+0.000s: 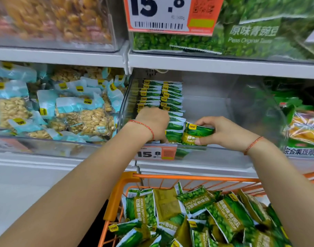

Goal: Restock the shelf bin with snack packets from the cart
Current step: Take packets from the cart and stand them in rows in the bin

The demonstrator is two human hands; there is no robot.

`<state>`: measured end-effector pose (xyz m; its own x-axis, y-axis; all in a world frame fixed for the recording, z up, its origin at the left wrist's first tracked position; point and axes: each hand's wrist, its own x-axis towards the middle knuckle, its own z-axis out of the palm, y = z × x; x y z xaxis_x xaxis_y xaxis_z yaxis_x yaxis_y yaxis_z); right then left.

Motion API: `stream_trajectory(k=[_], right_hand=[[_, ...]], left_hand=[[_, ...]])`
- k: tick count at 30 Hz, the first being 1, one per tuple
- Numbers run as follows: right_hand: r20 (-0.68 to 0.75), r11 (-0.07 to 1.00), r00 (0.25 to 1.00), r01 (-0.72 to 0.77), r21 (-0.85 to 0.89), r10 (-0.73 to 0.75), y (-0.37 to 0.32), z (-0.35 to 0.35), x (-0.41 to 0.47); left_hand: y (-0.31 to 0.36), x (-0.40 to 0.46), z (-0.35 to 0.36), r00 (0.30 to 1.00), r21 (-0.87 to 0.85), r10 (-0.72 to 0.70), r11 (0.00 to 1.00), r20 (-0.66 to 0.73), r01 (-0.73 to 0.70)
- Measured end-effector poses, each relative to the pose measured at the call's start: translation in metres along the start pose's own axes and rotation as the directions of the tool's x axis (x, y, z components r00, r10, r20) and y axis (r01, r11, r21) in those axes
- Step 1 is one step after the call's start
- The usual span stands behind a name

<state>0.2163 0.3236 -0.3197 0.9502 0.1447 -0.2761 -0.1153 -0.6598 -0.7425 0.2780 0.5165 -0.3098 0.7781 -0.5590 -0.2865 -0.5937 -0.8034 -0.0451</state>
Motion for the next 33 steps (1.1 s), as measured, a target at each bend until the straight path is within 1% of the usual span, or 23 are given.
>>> stream_trajectory(k=[4, 7, 9, 14, 17, 19, 21, 22, 24, 25, 26, 27, 28, 30, 33], right_hand=[[-0.022, 0.999, 0.999, 0.035, 0.006, -0.035, -0.001, 0.003, 0.002], [-0.021, 0.992, 0.997, 0.074, -0.101, -0.077, -0.005, 0.009, 0.008], [-0.014, 0.979, 0.996, 0.083, -0.188, -0.087, -0.007, 0.015, 0.012], [-0.038, 0.930, 0.997, 0.050, -0.364, -0.069, -0.014, 0.025, 0.022], [-0.002, 0.849, 0.992, 0.105, -0.518, -0.124, -0.026, 0.031, 0.028], [0.021, 0.815, 0.988, 0.136, -0.563, -0.150, -0.032, 0.034, 0.030], [0.041, 0.827, 0.990, 0.135, -0.546, -0.134, -0.031, 0.033, 0.030], [0.068, 0.865, 0.992, 0.127, -0.485, -0.108, -0.029, 0.030, 0.029], [0.149, 0.968, 0.988, 0.078, -0.238, -0.043, -0.025, 0.024, 0.023], [0.171, 0.992, 0.985, 0.039, -0.117, -0.019, -0.023, 0.021, 0.020], [0.163, 0.999, 0.987, 0.014, -0.048, -0.006, -0.020, 0.020, 0.017], [0.130, 0.999, 0.991, 0.006, -0.037, -0.001, -0.018, 0.020, 0.016], [0.090, 0.998, 0.996, 0.007, -0.068, -0.001, -0.018, 0.020, 0.015], [0.028, 0.983, 0.999, 0.028, -0.181, -0.023, -0.022, 0.023, 0.016], [0.020, 0.929, 0.997, 0.077, -0.363, -0.074, -0.037, 0.029, 0.019]], left_hand=[[-0.005, 0.000, 0.003, 0.985, 0.033, 0.046, 0.999, -0.169, -0.041], [-0.007, -0.001, 0.005, 0.966, 0.064, 0.048, 0.997, -0.254, -0.033], [-0.006, -0.002, 0.005, 0.965, 0.078, 0.049, 0.997, -0.259, -0.030], [-0.007, -0.003, 0.004, 0.964, 0.079, 0.034, 0.997, -0.263, -0.014], [-0.006, -0.003, 0.006, 0.963, 0.072, 0.019, 0.997, -0.270, 0.001], [-0.008, -0.002, 0.005, 0.964, 0.058, 0.004, 0.998, -0.265, 0.012], [-0.009, -0.001, 0.004, 0.966, 0.043, -0.005, 0.999, -0.259, 0.016], [-0.010, -0.001, 0.004, 0.967, 0.036, -0.006, 0.999, -0.255, 0.016], [-0.011, 0.000, 0.002, 0.970, 0.011, 0.002, 1.000, -0.243, 0.001], [-0.012, -0.001, 0.001, 0.971, -0.023, 0.005, 1.000, -0.239, -0.010], [-0.012, -0.001, 0.000, 0.970, -0.067, 0.001, 0.998, -0.242, -0.017], [-0.012, -0.002, -0.001, 0.968, -0.113, -0.012, 0.993, -0.252, -0.017], [-0.013, -0.003, -0.004, 0.963, -0.151, -0.028, 0.989, -0.269, -0.013], [-0.013, -0.007, -0.009, 0.950, -0.202, -0.057, 0.979, -0.307, -0.006], [-0.013, -0.015, -0.014, 0.941, -0.260, -0.074, 0.966, -0.329, -0.015]])
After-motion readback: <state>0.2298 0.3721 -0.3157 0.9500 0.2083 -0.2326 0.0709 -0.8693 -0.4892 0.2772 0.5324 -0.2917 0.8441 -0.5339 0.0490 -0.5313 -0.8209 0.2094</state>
